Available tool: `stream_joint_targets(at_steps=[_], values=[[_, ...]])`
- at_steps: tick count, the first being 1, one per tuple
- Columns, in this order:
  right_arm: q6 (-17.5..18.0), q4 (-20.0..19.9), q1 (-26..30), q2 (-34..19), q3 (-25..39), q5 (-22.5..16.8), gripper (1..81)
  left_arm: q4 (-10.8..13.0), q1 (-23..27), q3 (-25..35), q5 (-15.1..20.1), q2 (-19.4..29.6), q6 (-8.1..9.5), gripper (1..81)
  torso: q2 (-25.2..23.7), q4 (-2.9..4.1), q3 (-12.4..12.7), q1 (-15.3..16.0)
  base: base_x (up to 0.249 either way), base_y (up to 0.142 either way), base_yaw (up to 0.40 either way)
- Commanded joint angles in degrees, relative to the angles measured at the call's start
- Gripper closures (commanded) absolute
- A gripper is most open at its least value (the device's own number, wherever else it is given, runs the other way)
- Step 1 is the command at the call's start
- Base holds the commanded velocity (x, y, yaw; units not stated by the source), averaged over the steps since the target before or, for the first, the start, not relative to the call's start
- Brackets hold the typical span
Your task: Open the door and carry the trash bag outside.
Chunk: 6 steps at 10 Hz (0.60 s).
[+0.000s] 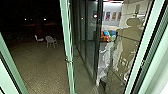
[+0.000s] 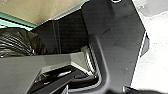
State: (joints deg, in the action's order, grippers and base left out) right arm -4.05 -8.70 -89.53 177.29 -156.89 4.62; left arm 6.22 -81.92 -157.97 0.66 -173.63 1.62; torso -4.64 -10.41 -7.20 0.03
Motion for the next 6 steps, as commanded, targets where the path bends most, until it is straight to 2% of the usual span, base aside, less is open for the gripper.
stream_joint_targets(at_steps=[1,6], values=[[-0.35,0.18,2.2,0.55,0.28,-3.48,1.0,0.2,3.3,-0.06,2.95,0.12,-0.04,81.1,0.0,0.0,0.0,0.0,0.098,0.0,0.0],[-0.35,0.18,2.2,0.46,0.19,-3.48,1.0,0.46,3.3,-0.06,2.95,-0.31,-0.04,81.1,0.04,0.0,-0.02,0.05,0.1,0.0,0.0]])
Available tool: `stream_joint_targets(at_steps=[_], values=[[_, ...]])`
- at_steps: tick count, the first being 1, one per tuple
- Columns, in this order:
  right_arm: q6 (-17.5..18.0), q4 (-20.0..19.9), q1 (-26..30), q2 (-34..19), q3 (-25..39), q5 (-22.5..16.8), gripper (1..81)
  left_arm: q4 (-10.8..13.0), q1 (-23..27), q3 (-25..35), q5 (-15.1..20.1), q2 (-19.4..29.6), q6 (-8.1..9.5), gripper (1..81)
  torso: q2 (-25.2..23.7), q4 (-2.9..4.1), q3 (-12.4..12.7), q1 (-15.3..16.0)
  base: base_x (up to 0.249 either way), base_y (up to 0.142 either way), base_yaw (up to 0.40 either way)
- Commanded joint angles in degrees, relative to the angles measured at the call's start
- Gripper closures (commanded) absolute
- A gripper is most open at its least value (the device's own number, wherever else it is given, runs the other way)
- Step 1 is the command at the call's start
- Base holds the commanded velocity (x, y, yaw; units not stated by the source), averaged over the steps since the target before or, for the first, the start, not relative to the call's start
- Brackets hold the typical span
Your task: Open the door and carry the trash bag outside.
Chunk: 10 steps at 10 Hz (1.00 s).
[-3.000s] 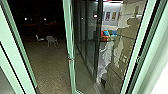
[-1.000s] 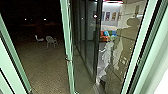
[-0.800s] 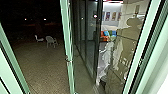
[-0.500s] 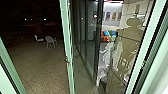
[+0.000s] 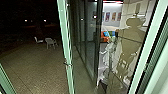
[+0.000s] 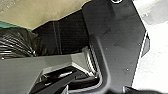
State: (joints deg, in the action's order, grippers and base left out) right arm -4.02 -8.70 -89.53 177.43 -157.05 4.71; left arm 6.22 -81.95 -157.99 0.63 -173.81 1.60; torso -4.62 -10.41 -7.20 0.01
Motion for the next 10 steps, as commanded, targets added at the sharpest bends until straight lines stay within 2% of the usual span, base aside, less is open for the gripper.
stream_joint_targets(at_steps=[1,3,10], values=[[-0.37,0.18,2.2,0.4,0.35,-3.56,1.0,1.16,3.15,-0.04,2.97,-1.1,-0.1,81.1,0.0,0.0,0.0,0.02,0.101,0.0,0.0],[-0.37,0.18,2.2,0.31,0.35,-3.56,1.0,1.78,2.88,-0.04,3.06,-1.89,-0.1,81.1,0.0,0.0,0.0,-0.01,0.1,0.0,0.0],[-0.37,0.18,2.29,0.31,0.35,-3.56,1.0,1.69,2.97,-0.04,3.06,-1.45,-0.1,81.1,-0.09,0.0,0.02,-0.01,0.1,0.0,0.0]])
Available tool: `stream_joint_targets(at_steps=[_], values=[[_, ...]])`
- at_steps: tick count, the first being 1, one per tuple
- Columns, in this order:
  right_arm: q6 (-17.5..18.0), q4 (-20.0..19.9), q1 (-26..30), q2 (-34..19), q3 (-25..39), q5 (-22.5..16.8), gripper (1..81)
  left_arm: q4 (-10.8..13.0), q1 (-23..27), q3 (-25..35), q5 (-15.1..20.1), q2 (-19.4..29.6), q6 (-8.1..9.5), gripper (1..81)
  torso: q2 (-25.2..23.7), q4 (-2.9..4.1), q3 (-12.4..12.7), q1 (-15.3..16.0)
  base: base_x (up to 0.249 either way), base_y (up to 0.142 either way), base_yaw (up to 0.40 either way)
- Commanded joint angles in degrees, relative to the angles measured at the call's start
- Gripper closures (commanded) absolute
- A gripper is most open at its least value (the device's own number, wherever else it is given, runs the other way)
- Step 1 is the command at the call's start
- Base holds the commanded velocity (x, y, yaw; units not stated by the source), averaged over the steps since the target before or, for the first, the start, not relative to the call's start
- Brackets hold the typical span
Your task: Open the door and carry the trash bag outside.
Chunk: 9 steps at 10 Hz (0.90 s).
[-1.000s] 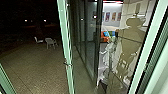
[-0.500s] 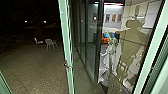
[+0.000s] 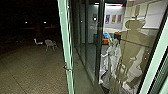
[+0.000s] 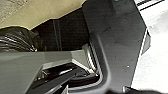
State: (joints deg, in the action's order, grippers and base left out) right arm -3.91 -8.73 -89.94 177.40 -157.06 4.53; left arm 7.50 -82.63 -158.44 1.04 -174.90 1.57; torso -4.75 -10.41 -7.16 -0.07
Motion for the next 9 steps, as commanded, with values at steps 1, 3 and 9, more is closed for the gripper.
stream_joint_targets(at_steps=[1,3,9], values=[[-0.48,0.2,2.7,0.44,0.37,-3.39,1.0,0.41,3.57,0.41,2.66,-0.28,-0.08,81.1,0.02,0.02,0.0,0.07,0.099,0.0,0.0],[-0.48,0.2,2.53,0.44,0.37,-3.39,1.0,0.33,3.57,0.41,2.66,-0.28,-0.08,81.1,0.04,0.02,-0.02,0.1,0.099,0.0,0.0],[-0.48,0.2,2.61,0.44,0.37,-3.39,1.0,0.33,3.57,0.41,2.66,-0.28,-0.08,81.1,0.0,0.02,0.0,0.07,0.099,0.0,0.0]])
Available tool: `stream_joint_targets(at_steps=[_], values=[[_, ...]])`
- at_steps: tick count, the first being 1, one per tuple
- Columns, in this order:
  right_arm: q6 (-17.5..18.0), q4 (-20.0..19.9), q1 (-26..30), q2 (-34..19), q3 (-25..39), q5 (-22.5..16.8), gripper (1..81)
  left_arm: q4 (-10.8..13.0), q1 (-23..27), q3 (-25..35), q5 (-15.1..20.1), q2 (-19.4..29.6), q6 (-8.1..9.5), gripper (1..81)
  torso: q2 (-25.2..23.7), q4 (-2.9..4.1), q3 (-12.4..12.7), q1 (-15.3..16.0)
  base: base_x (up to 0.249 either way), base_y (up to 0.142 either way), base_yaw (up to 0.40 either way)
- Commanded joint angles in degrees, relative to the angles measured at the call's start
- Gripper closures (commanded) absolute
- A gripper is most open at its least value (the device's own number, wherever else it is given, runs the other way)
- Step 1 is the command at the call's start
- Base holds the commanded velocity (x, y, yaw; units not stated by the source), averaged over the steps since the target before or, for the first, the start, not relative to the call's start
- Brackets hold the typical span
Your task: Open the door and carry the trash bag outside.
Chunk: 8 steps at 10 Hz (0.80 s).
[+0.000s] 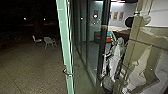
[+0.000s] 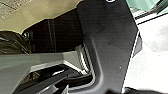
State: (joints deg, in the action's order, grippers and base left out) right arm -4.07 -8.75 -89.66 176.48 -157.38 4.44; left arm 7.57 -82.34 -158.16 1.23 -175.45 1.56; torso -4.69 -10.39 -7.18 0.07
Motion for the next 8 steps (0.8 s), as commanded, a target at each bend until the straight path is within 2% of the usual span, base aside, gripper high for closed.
stream_joint_targets(at_steps=[1,8], values=[[-0.32,0.23,2.33,1.35,0.68,-3.29,1.0,0.25,3.27,0.13,2.46,0.27,-0.07,81.1,0.0,0.0,0.0,0.0,0.098,0.0,0.0],[-0.32,0.23,2.25,1.35,0.68,-3.29,1.0,0.25,3.27,0.13,2.46,0.18,-0.07,81.1,0.02,0.0,-0.02,-0.02,0.098,0.0,0.0]])
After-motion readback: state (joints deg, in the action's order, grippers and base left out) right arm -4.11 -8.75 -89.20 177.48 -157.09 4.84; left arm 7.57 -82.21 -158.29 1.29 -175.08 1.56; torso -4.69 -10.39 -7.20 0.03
